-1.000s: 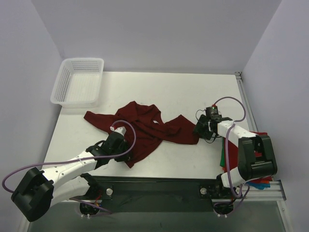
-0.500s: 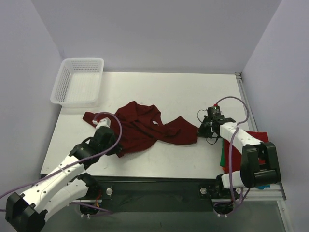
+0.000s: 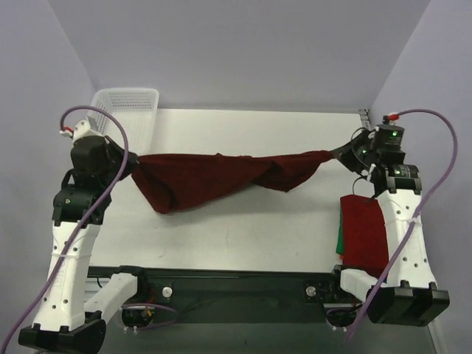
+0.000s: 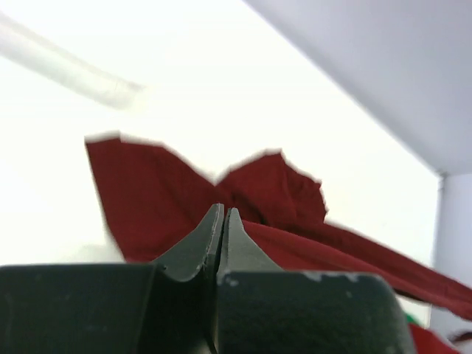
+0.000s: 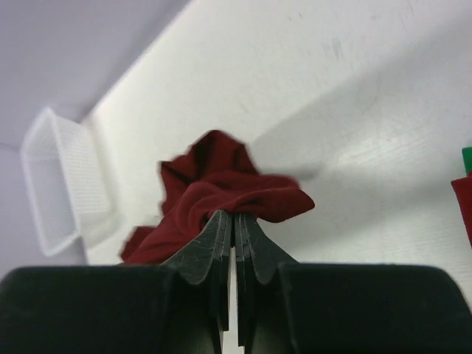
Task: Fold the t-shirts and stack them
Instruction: Flatten out the tshirt
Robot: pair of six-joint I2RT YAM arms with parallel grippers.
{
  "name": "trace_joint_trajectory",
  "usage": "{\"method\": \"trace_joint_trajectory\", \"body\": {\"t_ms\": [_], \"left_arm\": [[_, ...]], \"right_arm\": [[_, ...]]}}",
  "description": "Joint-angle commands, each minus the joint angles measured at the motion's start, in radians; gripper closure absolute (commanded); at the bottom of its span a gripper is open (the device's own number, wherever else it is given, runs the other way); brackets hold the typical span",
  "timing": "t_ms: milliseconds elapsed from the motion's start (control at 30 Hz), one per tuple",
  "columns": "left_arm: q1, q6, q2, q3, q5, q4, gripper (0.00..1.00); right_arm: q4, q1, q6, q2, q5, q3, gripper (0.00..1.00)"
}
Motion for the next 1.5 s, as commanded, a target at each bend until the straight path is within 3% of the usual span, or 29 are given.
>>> {"method": "trace_joint_trajectory", "body": {"t_ms": [0, 233, 500, 667, 767, 900, 1000, 1033, 1133, 1200, 1233, 1267, 1333, 1400, 1467], "left_arm": [[0.069, 0.064, 0.037, 0.179, 0.044, -0.001, 1.0], [0.085, 0.054, 0.109, 0.47, 0.126, 0.002, 1.0], [0.085, 0.061, 0.204, 0.743, 0.139, 0.01, 1.0], [0.092, 0.031, 0.333, 0.719, 0.237, 0.132, 1.0], [0.098, -0.008, 0.431, 0.663, 0.301, 0.286, 1.0], [0.109, -0.037, 0.618, 0.698, 0.39, 0.489, 1.0], [0.114, -0.057, 0.82, 0.848, 0.465, 0.579, 1.0], [0.114, -0.064, 0.939, 0.903, 0.484, 0.591, 1.0], [0.117, -0.092, 1.198, 1.273, 0.535, 0.579, 1.0], [0.121, -0.13, 1.314, 1.592, 0.547, 0.556, 1.0], [0.164, -0.153, 1.378, 1.65, 0.551, 0.568, 1.0], [0.181, -0.187, 1.379, 1.667, 0.562, 0.593, 1.0], [0.23, -0.264, 1.283, 1.507, 0.604, 0.761, 1.0], [0.244, -0.232, 1.182, 1.267, 0.57, 0.902, 1.0], [0.25, -0.189, 1.085, 1.2, 0.559, 0.91, 1.0]], "right_arm": [[-0.114, -0.109, 0.071, -0.064, -0.108, 0.157, 1.0], [-0.163, -0.327, 0.213, -0.14, -0.32, 0.443, 1.0], [-0.165, -0.361, 0.302, -0.071, -0.36, 0.706, 1.0], [0.003, -0.358, 0.335, 0.03, -0.36, 0.683, 1.0], [0.116, -0.306, 0.334, 0.127, -0.337, 0.664, 1.0], [0.156, -0.195, 0.26, 0.308, -0.252, 0.789, 1.0], [0.207, -0.136, 0.231, 0.489, -0.225, 0.914, 1.0], [0.207, -0.126, 0.228, 0.539, -0.224, 1.037, 1.0], [0.216, -0.132, 0.236, 0.744, -0.227, 1.348, 1.0], [0.28, -0.134, 0.246, 0.811, -0.222, 1.423, 1.0], [0.309, -0.138, 0.25, 0.805, -0.193, 1.422, 1.0], [0.391, -0.146, 0.248, 0.751, -0.184, 1.355, 1.0], [0.476, -0.149, 0.253, 0.665, -0.152, 1.217, 1.0], [0.581, -0.146, 0.236, 0.557, -0.128, 1.068, 1.0], [0.601, -0.151, 0.227, 0.491, -0.127, 0.996, 1.0]]}}
